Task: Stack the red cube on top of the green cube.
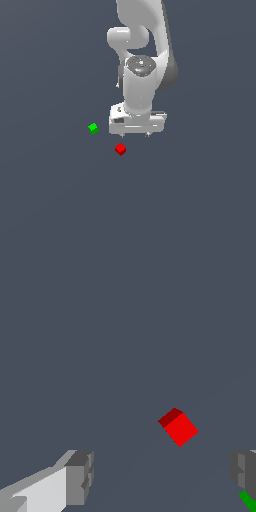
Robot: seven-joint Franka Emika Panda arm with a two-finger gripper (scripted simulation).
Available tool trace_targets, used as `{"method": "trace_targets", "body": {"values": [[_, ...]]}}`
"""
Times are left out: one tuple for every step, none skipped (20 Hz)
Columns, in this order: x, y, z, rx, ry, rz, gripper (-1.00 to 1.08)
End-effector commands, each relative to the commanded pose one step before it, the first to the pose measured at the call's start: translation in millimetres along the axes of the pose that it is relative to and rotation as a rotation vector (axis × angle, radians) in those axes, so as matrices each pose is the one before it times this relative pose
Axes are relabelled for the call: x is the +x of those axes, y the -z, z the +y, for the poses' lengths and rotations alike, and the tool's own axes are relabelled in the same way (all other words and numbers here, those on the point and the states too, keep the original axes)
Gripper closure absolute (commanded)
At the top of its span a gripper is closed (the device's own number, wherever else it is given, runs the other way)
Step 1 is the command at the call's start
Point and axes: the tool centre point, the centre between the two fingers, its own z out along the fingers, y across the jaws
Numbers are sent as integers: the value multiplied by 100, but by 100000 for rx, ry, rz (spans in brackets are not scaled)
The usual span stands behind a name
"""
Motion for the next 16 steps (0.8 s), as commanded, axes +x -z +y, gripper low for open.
{"method": "trace_targets", "body": {"values": [[0, 0, 1, 0, 0, 0, -92], [-5, -9, -1, -1, 69, 1, -92], [-14, -29, 20, 2, 169, 0, -92], [-23, -47, 22, 3, 301, 0, -92], [-33, -66, 29, 4, 426, -1, -92], [-42, -85, 42, 5, 539, -1, -92], [-51, -104, 51, 6, 659, -1, -92], [-60, -123, 60, 7, 778, -1, -92], [-69, -142, 68, 8, 899, -1, -92], [-78, -161, 78, 9, 1017, -1, -92], [-87, -180, 87, 10, 1137, -1, -92], [-96, -199, 96, 11, 1254, -2, -92], [-105, -217, 106, 12, 1372, -2, -92], [-114, -236, 115, 13, 1491, -2, -92], [-122, -255, 124, 14, 1608, -2, -92], [-131, -274, 134, 15, 1725, -2, -92]]}}
